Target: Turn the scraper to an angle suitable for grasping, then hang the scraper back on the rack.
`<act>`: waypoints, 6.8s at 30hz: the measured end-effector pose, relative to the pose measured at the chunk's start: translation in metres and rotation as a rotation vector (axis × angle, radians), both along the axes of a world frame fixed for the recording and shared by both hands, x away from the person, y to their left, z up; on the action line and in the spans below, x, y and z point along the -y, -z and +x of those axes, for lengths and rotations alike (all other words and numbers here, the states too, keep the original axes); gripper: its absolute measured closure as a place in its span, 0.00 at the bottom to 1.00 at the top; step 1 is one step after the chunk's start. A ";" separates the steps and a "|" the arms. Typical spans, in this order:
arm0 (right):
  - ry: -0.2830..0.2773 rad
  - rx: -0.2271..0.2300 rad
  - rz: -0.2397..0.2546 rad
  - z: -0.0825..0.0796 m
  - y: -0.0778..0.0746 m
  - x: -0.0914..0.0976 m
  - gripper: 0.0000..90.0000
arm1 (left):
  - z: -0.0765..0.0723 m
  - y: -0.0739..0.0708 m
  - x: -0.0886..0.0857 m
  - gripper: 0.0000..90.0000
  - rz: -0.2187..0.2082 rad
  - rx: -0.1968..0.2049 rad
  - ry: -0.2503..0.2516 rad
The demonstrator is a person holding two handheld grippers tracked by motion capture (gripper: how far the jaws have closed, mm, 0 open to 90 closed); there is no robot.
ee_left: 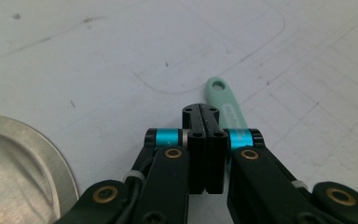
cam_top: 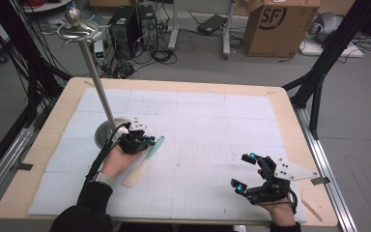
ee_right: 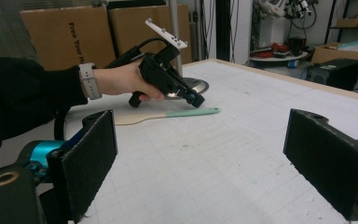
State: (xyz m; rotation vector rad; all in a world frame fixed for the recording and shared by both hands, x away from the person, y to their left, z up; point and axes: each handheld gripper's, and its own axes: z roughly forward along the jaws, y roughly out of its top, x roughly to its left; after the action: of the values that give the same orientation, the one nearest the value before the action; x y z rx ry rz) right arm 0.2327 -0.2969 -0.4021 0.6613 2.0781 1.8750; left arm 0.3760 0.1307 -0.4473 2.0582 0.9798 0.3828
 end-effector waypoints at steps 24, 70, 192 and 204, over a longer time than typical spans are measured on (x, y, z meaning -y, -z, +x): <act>0.035 0.021 0.008 -0.004 0.001 0.008 0.10 | -0.043 -0.004 0.033 1.00 0.061 0.000 0.345; 0.001 0.001 -0.009 0.001 0.004 -0.004 0.10 | -0.084 -0.059 -0.043 0.16 0.022 -0.001 0.477; 0.019 -0.058 -0.018 -0.002 0.012 0.011 0.10 | -0.098 -0.157 -0.200 0.89 -0.262 0.351 -0.035; 0.008 -0.063 -0.021 0.000 0.012 0.009 0.10 | -0.086 -0.184 -0.221 0.89 -0.351 0.350 -0.076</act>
State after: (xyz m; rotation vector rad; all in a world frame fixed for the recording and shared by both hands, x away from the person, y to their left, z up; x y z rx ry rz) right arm 0.2324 -0.3058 -0.4144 0.7314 2.1279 1.8483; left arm 0.2898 0.3520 -0.2629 1.5764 0.8436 0.5479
